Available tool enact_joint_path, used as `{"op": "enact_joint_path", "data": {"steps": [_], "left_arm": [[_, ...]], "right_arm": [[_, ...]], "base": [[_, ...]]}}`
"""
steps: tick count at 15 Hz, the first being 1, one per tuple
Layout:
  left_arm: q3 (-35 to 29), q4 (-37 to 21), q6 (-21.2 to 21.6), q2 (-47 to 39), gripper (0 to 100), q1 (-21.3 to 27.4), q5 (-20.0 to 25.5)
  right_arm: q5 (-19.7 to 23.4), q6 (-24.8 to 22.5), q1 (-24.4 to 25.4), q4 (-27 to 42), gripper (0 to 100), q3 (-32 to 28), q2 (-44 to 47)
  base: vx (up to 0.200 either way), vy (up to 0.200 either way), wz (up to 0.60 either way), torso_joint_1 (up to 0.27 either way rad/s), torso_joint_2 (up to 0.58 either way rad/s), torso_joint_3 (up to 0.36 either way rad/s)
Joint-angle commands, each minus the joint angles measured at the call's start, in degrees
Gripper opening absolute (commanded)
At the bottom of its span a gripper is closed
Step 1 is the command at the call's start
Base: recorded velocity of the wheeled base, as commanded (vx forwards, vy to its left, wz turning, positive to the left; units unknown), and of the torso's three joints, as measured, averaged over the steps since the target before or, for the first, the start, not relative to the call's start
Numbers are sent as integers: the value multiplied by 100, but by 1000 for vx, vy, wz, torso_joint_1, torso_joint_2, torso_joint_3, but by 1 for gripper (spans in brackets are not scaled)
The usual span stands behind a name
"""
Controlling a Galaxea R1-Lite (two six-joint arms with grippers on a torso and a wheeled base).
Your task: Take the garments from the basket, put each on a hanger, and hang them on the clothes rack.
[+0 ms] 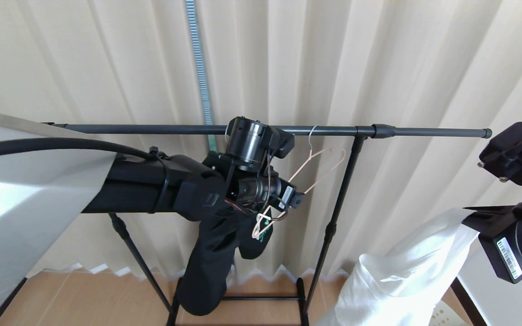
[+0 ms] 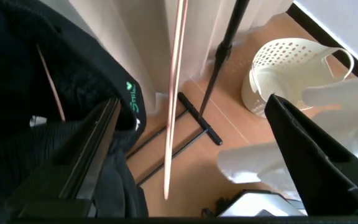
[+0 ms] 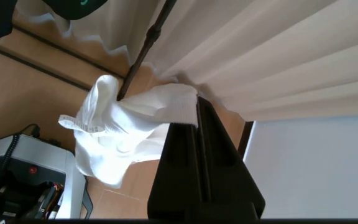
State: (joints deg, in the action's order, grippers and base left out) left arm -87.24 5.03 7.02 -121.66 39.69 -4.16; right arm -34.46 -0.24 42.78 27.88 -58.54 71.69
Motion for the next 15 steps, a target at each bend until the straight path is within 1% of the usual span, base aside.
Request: {"op": "enact_joint_path", "data": {"steps": [1, 2, 7, 15], "left_arm": [[-180, 103, 106, -358, 100, -76, -6], [-294, 191, 212, -560, 100, -102, -6], [-953, 217, 273, -1140, 100, -120, -15], [-1524, 208, 317, -1633, 100, -137, -15]], "right_arm": [[1, -2, 3, -2, 0, 0, -24], [1, -11, 3, -2, 0, 0, -24], [10, -72, -6, -2, 0, 9, -6], [10, -72, -15, -2, 0, 9, 11]], "base": [[0, 0, 0, 0, 0, 0], [0, 0, 0, 0, 0, 0], [0, 0, 0, 0, 0, 0], [0, 0, 0, 0, 0, 0]]}}
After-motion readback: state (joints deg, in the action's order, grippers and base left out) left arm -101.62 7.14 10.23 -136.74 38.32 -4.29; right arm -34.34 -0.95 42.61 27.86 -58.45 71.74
